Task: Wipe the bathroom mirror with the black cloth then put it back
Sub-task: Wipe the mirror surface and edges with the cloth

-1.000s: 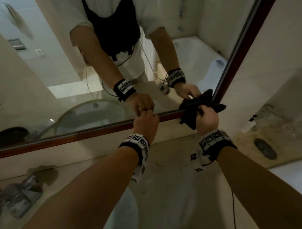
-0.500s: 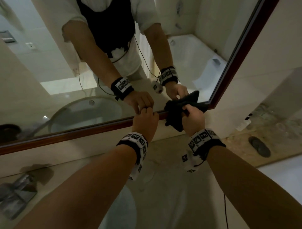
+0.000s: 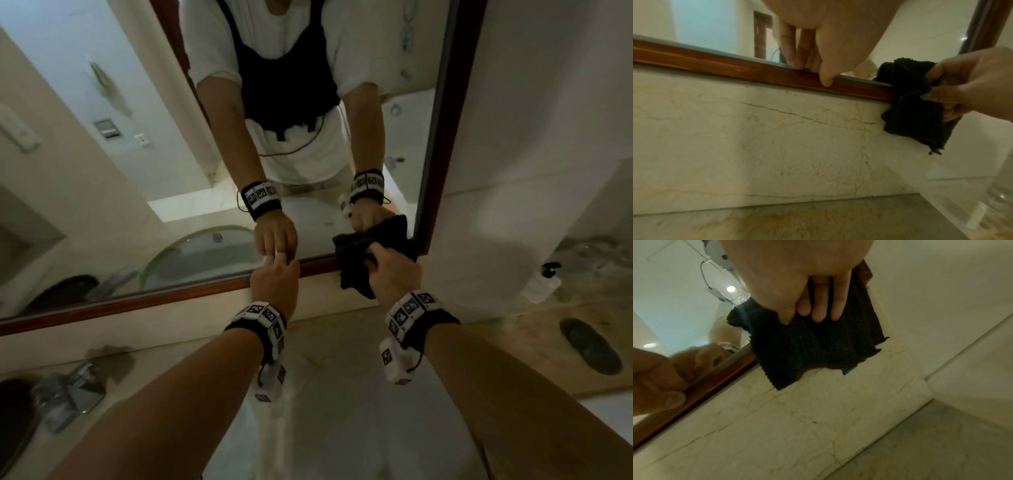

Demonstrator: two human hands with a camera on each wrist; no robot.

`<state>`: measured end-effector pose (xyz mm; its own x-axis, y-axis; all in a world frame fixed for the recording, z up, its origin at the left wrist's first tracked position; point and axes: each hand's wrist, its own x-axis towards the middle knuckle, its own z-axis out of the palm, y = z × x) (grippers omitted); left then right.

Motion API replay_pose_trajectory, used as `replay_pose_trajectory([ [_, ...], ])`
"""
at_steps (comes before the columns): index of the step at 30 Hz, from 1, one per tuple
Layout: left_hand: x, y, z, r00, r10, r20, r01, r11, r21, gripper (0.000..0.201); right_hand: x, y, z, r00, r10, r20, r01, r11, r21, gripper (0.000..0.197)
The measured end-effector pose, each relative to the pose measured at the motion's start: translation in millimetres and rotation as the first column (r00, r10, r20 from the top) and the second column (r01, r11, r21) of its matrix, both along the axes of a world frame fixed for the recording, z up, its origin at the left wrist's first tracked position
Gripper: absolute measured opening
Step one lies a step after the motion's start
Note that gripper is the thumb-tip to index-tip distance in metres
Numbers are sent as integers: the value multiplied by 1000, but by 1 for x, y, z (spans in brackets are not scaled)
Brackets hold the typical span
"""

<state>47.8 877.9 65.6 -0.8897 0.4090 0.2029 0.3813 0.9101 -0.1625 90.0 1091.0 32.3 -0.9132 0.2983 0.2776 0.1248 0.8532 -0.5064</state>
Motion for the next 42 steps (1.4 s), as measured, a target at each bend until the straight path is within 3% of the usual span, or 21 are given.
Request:
replay_pose_trajectory([
  [7, 15, 5, -3, 985, 137, 109, -139, 990, 11, 11, 14, 56, 1, 993, -116, 22, 115, 993, 11, 18],
  [11, 24, 13, 9, 982, 158, 105, -160, 987, 9, 28, 23, 60, 3, 980, -104, -170, 91, 992, -83, 17],
  [14, 28, 19, 25, 993, 110, 31, -113, 990, 91, 34, 21, 61, 10, 922, -160, -352, 89, 974, -209, 17],
  [17, 29, 23, 46, 993, 59, -97, -41, 983, 178, 40, 13, 64, 16, 881, -228, -414, 95, 944, -316, 23],
  [21, 28, 27, 71, 943, 10, -333, 73, 969, 235, 44, 11, 61, 1, 928, -181, -327, 102, 964, -245, 22],
  [26, 18, 26, 92, 882, 31, -470, 89, 969, 230, 59, 11, 61, -10, 952, -218, -217, 180, 967, -181, 19],
  [33, 4, 23, 108, 859, 75, -507, 59, 968, 243, 62, 6, 67, 1, 936, -230, -267, 207, 972, -110, 12],
  [42, 0, 23, 135, 834, 41, -551, 109, 965, 237, 41, 1, 71, 57, 928, -217, -303, 213, 976, -46, 13],
])
